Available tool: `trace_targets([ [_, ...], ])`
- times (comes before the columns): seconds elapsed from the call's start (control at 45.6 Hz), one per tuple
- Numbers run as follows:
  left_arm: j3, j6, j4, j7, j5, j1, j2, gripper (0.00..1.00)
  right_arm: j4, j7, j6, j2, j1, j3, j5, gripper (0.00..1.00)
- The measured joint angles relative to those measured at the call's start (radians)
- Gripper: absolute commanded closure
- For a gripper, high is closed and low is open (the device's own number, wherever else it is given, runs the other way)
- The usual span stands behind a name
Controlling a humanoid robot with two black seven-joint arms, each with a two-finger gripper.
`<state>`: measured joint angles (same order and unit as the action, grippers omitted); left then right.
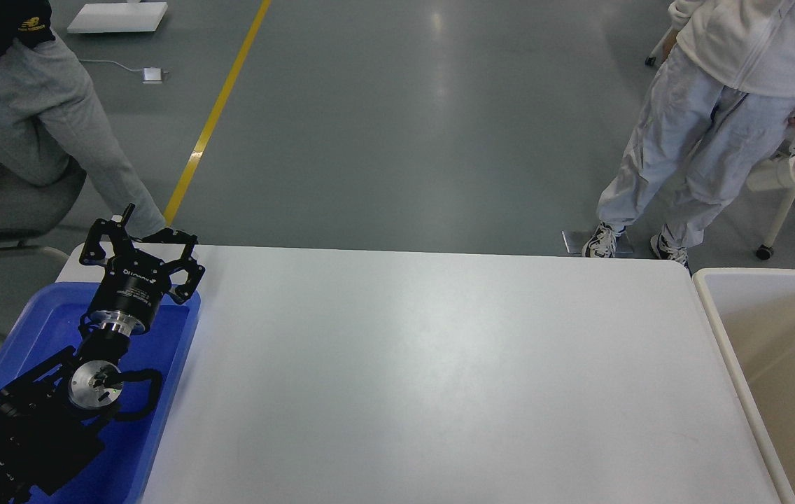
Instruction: Tidy desktop
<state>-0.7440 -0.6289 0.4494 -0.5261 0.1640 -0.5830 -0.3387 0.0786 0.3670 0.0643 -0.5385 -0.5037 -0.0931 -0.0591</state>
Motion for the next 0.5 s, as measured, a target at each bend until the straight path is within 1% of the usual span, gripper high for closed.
trace_targets([
  [0.263, 0.0, 0.0, 0.0, 0.0, 0.0, 0.0, 0.0, 0.0, -0.036, -0.004, -0.028, 0.029, -0.017, -0.006, 0.0, 1.0],
  [0.285, 0.0, 0.0, 0.0, 0.0, 0.0, 0.0, 0.0, 0.0, -0.038, -0.004, -0.03, 0.031, -0.019, -0.005, 0.0, 0.95],
  [0.307, 0.0, 0.0, 0.0, 0.0, 0.0, 0.0, 0.0, 0.0, -0.039, -0.004, -0.032, 0.034, -0.022, -0.004, 0.0, 0.81],
  [0.329, 0.0, 0.0, 0.0, 0.0, 0.0, 0.0, 0.0, 0.0, -0.04, -0.004, -0.034, 0.036, -0.023, -0.004, 0.0, 0.65],
  [0.351, 0.0, 0.0, 0.0, 0.0, 0.0, 0.0, 0.0, 0.0, -0.041, -0.004, -0.035, 0.038, -0.025, -0.003, 0.0, 0.52],
  [0.417, 0.0, 0.0, 0.0, 0.0, 0.0, 0.0, 0.0, 0.0, -0.045, -0.004, -0.041, 0.043, -0.03, -0.002, 0.0, 0.22],
  [0.439, 0.0, 0.0, 0.0, 0.0, 0.0, 0.0, 0.0, 0.0, -0.045, -0.004, -0.043, 0.045, -0.031, -0.001, -0.001, 0.15],
  [0.461, 0.0, 0.0, 0.0, 0.0, 0.0, 0.0, 0.0, 0.0, -0.046, -0.004, -0.048, 0.047, -0.032, -0.001, -0.001, 0.13],
  [0.504, 0.0, 0.0, 0.0, 0.0, 0.0, 0.0, 0.0, 0.0, -0.048, -0.005, -0.054, 0.049, -0.034, 0.0, -0.001, 0.12],
])
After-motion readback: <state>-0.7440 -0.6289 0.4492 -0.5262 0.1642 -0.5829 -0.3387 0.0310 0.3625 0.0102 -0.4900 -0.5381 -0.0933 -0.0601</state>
